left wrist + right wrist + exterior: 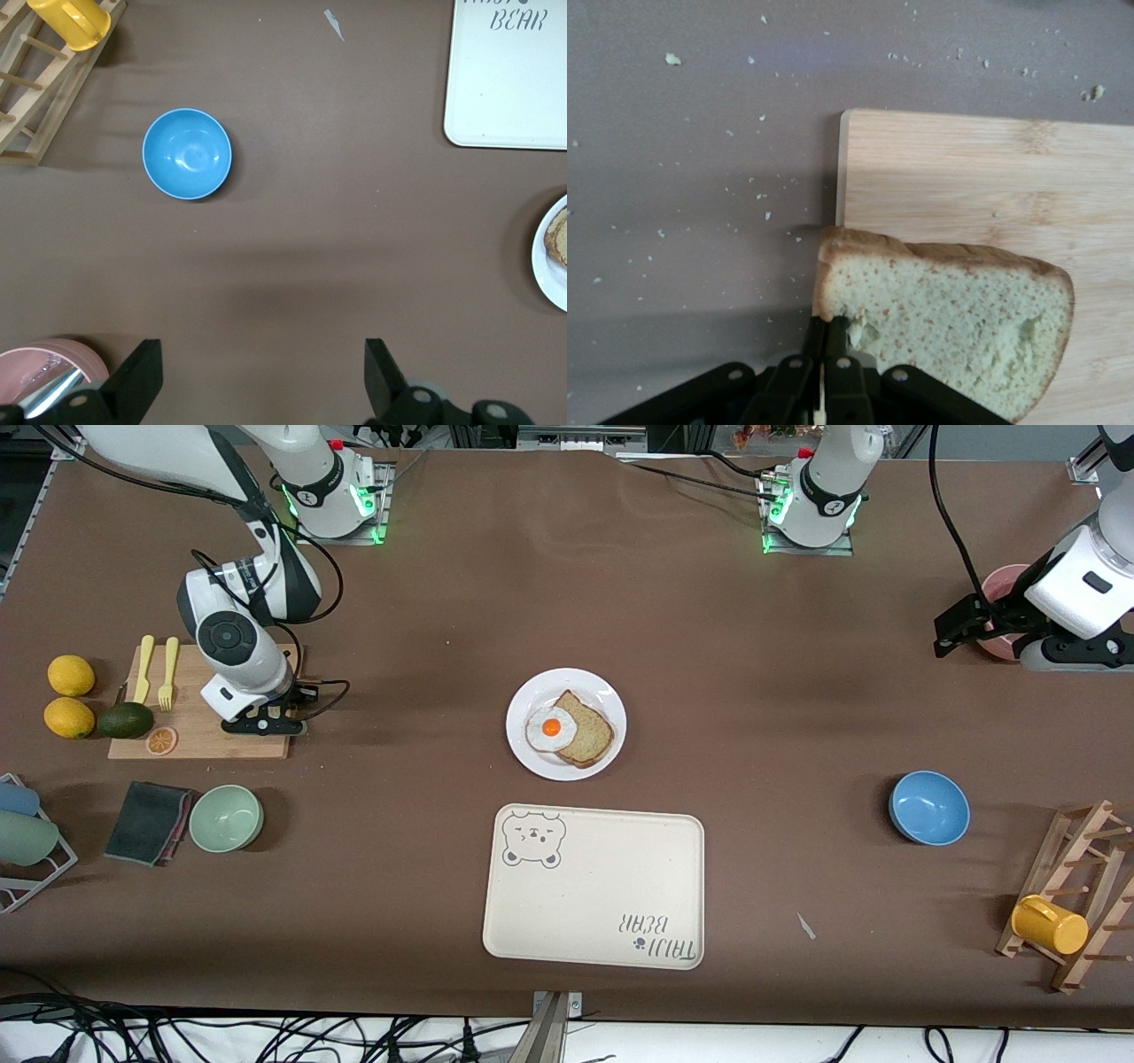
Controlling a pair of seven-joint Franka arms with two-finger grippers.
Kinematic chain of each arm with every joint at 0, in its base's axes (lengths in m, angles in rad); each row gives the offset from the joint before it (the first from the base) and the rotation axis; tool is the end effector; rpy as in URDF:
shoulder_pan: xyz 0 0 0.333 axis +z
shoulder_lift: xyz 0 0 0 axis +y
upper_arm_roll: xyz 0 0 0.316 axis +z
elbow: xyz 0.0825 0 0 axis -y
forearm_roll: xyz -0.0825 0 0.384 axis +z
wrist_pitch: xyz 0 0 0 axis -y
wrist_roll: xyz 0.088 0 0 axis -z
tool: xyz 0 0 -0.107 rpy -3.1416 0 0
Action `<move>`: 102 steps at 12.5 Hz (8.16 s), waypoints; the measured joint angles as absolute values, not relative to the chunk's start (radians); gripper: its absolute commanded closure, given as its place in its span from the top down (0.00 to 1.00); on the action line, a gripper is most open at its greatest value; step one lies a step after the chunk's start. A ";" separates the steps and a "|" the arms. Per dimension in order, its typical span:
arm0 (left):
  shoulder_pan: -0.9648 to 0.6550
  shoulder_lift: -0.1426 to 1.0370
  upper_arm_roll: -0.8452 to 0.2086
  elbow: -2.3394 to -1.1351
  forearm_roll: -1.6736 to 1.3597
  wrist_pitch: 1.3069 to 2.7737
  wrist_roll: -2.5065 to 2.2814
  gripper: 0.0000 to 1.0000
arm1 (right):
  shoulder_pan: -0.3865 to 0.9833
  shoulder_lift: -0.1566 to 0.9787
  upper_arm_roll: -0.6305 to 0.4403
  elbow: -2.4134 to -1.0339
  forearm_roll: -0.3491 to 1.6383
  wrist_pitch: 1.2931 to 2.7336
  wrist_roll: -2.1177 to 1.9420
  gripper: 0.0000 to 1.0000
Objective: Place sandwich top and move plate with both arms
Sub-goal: 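Close the right gripper on the bread slice edge, then lift the bread slice and carry it over the white plate, then lower the bread slice onto the egg toast and open the right gripper, then withdraw the right gripper while the left gripper reaches toward the plate, then grip the white plate rim with the left gripper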
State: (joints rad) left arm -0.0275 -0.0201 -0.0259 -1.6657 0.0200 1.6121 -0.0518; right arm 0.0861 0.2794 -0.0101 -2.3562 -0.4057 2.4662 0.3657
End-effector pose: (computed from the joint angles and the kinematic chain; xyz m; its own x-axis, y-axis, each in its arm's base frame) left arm 0.5489 -0.0274 0.5943 0.9995 -0.0024 -0.0324 -0.0031 -0.9997 -0.0222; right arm 0.4918 0.0380 0.1977 0.9925 0.0346 -0.1176 0.0636 -0.9655 0.2526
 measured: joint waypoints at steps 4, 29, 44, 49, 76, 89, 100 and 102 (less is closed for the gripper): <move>-0.027 -0.020 -0.026 -1.666 0.020 1.612 -0.052 1.00 | 0.086 0.258 -0.006 -2.336 -0.410 2.451 0.361 0.00; -0.027 -0.020 -0.026 -1.666 0.020 1.612 -0.052 1.00 | 0.482 0.454 0.304 -1.574 -0.198 1.937 0.716 0.00; -0.025 -0.020 -0.025 -1.666 0.020 1.612 -0.052 1.00 | 0.629 0.688 0.278 -1.404 -0.280 1.995 0.928 0.00; -0.022 -0.020 -0.023 -1.666 0.020 1.612 -0.052 1.00 | 0.631 0.689 0.277 -1.399 -0.280 2.033 0.958 0.68; -0.024 0.512 -0.043 -1.612 -0.696 1.678 0.140 1.00 | 0.089 0.103 0.062 -1.512 0.060 1.549 0.084 1.00; -0.246 0.735 -0.076 -1.770 -1.165 1.984 0.658 0.59 | 0.043 0.086 0.039 -1.556 0.023 1.550 0.011 1.00; -0.308 0.757 -0.078 -1.852 -1.350 2.061 0.792 0.41 | 0.044 0.090 0.042 -1.563 0.013 1.564 0.011 1.00; -0.328 0.761 -0.078 -1.853 -1.371 2.080 0.793 0.25 | 0.044 0.091 0.043 -1.563 0.012 1.564 0.011 1.00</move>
State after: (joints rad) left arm -0.3282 0.7612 -0.0782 -1.8532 -1.3705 2.0801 0.7929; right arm 0.0443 0.0910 0.0427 -1.5635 0.0120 1.5637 0.0111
